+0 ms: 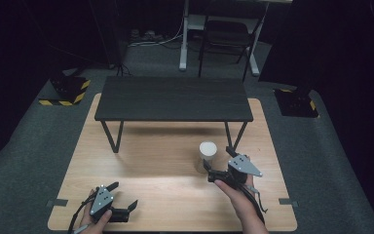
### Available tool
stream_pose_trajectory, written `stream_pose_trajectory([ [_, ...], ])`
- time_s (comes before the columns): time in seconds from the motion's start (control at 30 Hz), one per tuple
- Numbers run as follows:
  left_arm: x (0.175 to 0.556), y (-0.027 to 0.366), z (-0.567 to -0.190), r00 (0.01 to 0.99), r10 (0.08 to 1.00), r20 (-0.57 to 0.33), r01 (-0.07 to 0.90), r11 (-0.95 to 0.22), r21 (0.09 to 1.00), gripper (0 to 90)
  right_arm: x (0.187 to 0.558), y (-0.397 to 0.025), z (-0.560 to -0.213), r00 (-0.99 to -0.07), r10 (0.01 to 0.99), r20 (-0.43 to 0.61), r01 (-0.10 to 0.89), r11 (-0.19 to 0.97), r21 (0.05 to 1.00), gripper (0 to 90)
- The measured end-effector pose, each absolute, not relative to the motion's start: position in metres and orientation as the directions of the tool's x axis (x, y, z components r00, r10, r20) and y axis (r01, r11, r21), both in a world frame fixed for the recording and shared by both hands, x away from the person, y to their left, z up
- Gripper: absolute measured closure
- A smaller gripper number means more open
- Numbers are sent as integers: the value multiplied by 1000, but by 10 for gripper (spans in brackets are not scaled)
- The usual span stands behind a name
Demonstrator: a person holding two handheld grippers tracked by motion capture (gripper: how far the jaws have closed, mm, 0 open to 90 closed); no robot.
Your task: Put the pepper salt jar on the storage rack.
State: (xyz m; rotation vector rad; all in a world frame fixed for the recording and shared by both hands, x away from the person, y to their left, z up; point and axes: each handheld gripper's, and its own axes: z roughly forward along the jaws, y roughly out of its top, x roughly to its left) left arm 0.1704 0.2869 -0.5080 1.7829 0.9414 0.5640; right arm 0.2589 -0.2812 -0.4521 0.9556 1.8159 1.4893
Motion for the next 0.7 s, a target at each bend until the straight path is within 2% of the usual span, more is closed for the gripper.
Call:
stream_pose_trajectory([
  [0.13, 170, 288, -508, 589, 807, -49, 341, -193, 920, 6, 266, -271, -459, -553, 833, -23, 156, 130, 979, 53],
  [0.5, 170, 288, -509, 588, 807, -52, 342, -190, 920, 6, 274, -253, -479, -533, 846, -10, 134, 96, 986, 306],
  [0.7, 170, 288, -509, 588, 807, -53, 343, -189, 920, 6, 271, -251, -483, -517, 856, -7, 126, 84, 988, 331],
])
